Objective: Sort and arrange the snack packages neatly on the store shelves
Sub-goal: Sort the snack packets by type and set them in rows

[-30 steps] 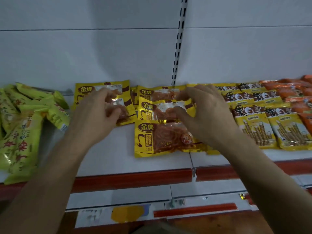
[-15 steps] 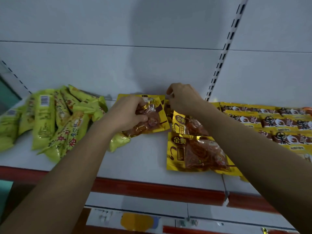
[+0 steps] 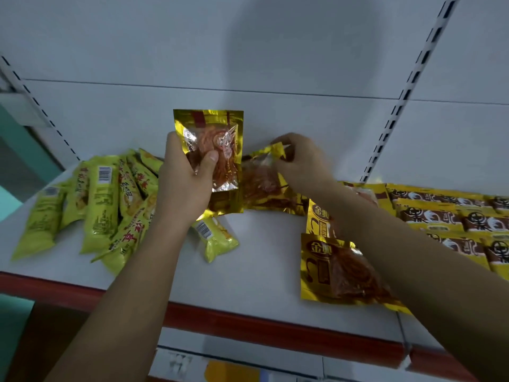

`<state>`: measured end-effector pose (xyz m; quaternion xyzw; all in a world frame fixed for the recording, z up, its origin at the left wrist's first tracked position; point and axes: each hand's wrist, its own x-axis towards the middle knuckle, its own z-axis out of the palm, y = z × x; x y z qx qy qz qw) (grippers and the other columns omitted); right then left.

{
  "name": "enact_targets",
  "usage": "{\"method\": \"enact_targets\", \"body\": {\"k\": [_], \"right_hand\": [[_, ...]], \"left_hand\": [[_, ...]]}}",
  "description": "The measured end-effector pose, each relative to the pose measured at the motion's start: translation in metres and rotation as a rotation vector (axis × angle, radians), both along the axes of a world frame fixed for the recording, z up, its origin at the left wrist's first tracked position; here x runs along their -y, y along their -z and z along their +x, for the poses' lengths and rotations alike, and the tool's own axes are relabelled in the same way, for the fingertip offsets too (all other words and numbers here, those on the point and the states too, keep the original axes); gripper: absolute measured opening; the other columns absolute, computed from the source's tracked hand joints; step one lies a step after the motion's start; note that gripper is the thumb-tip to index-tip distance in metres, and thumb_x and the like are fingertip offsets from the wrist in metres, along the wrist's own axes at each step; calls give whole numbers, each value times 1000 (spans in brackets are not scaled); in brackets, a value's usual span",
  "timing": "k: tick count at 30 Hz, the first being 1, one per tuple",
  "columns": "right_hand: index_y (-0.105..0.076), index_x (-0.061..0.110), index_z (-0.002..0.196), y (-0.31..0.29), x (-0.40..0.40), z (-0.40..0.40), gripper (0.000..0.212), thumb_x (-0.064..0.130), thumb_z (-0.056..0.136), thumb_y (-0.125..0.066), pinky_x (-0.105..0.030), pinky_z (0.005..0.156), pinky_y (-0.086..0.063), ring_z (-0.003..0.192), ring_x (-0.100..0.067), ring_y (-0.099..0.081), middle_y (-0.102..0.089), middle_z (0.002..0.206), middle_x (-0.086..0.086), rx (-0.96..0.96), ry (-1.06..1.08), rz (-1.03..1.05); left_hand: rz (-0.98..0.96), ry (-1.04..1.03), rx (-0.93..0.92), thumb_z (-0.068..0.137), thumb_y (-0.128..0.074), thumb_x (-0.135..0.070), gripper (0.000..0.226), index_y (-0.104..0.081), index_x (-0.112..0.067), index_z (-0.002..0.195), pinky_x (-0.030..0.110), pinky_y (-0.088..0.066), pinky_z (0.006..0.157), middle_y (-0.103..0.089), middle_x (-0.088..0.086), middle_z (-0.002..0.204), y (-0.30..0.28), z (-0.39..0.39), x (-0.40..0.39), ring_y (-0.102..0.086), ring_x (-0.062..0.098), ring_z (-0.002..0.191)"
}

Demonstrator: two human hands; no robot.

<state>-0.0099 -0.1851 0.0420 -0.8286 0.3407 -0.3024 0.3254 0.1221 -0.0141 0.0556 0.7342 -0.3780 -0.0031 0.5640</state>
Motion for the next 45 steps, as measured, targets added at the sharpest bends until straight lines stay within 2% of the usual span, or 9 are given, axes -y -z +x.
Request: {"method": "enact_targets", "body": {"k": [5,8,13,17,21,24,28,37,45], "right_hand": [[-76,14,100,-38,-7,-14,14,9,89,-70,-42,77,-59,77,-12,-68,-74,87,-2,236,-97,123],[-72,14,107,-64,-13,-12,15,9,93,-70,-42,69,-61,78,-19,-71,-75,96,-12,290,-238,182],[-66,8,106,-72,-14,-9,24,21,107,-45,-39,73,-58,78,-26,-71,-69,86,-8,379,-229,400],[-72,20,102,-34,-2,-8,11,22,93,-67,-34,84,-56,88,-17,-70,-73,95,3,-310,-215,-177],[-69,33,114,-3,-18,1,39,38,76,-76,-29,79,-48,97,-19,-63,-64,99,6,-636,-337,-292],[-65,49,114,7,-22,8,53,38,63,-66,-36,82,-55,95,-20,-62,-58,101,7,-642,-349,-306],[-66,41,115,15,-26,14,50,21,70,-63,-38,78,-56,101,-20,-64,-67,107,9,-599,-331,-412],[-64,20,116,-3,-30,8,22,24,95,-62,-40,65,-50,86,-33,-65,-72,98,-3,-204,-188,-572],[-61,22,122,-1,-22,-4,27,17,97,-52,-36,63,-41,98,-34,-65,-71,104,-5,-552,-130,-749]], "left_hand": [[34,250,-29,90,-76,-19,20,-70,-23,108,10,-50,77,-71,-14,103,-11,2,-3,-67,-8,92],[206,436,89,85,-79,-32,27,-73,-27,111,25,-53,92,-70,-10,116,-18,0,0,-67,1,105],[-52,191,4,89,-75,-19,18,-72,-29,103,17,-54,77,-75,-20,90,-32,7,-8,-71,-4,87],[-195,39,-77,92,-71,-20,20,-73,-24,112,19,-56,79,-76,-12,99,-38,23,-24,-72,0,92],[-234,-2,-109,93,-70,-19,20,-71,-21,113,21,-57,79,-75,-8,102,-36,30,-34,-71,3,95],[-226,14,-146,94,-69,-20,19,-71,-24,113,15,-54,73,-75,-9,100,-30,28,-41,-71,1,92],[-242,60,-188,94,-69,-18,20,-71,-29,111,16,-56,74,-76,-14,99,-26,22,-44,-72,2,95],[-290,86,-268,95,-68,-19,16,-72,-26,108,30,-59,81,-77,-9,100,-27,22,-45,-74,10,97],[-286,129,-322,93,-70,-18,20,-72,-19,113,47,-58,92,-78,-3,105,-15,17,-38,-74,17,101]]}}
